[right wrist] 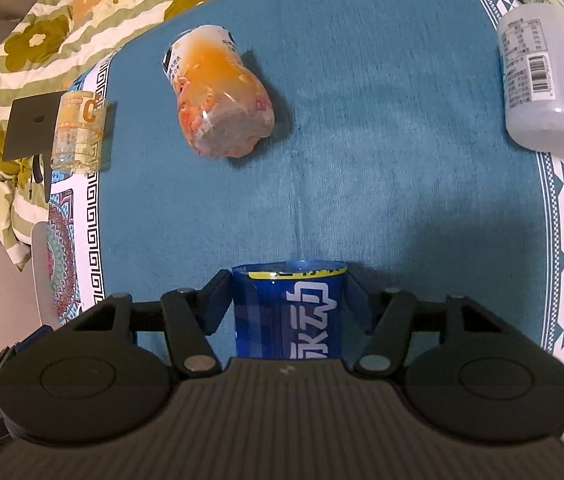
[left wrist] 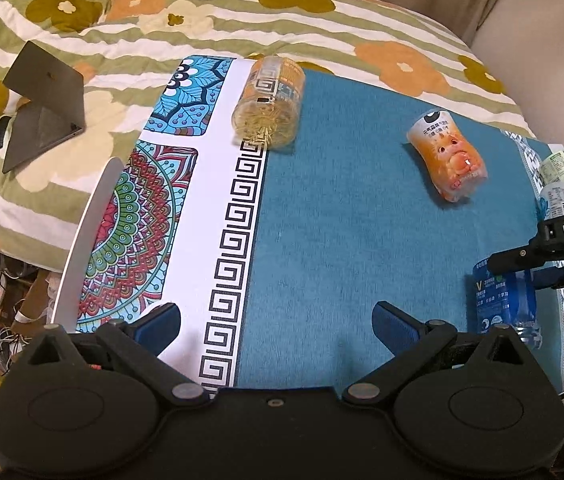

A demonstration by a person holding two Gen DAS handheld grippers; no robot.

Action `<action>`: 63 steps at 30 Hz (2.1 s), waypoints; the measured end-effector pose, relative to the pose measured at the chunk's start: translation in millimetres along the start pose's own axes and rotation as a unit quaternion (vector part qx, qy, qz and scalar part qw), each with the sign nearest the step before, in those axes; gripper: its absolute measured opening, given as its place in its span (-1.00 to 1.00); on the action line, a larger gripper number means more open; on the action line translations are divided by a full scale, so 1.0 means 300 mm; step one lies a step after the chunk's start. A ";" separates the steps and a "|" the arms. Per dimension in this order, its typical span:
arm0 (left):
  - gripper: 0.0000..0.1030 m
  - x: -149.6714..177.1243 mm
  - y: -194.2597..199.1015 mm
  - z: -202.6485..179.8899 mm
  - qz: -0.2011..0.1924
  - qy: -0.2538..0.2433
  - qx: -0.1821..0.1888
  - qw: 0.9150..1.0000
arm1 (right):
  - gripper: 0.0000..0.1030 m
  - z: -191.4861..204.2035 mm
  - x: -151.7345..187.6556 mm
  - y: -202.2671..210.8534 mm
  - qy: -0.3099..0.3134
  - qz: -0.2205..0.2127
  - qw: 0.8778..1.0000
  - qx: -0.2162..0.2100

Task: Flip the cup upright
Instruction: 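Rotate the held blue cup with the right gripper until its opening faces up, then lower the upright blue cup onto the cloth and open the right gripper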

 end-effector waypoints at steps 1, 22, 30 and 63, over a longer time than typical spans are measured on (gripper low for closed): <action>1.00 -0.001 0.001 -0.001 0.000 0.000 0.000 1.000 | 0.45 0.001 0.000 0.003 0.001 -0.001 1.000 0.000; 1.00 0.000 0.045 -0.038 -0.024 -0.052 -0.005 0.998 | 0.43 0.084 0.104 0.206 0.071 -0.360 0.930 0.002; 1.00 0.016 0.034 -0.009 -0.040 -0.060 -0.023 0.997 | 0.44 0.053 0.150 0.153 0.101 -0.429 0.897 0.030; 1.00 0.021 0.159 -0.114 -0.074 -0.050 -0.002 0.996 | 1.00 0.073 0.271 0.257 0.160 -0.385 0.907 0.059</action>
Point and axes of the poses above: each gripper's, at about its wrist camera, not at the fingertips, and y roughly against the way its jaws point, z to its left, x to its underside, the point moved 7 cm from there along -y, roughly the way its jaws point, and after that the axes turned 6 degrees about -z, right-handed, at the moved point
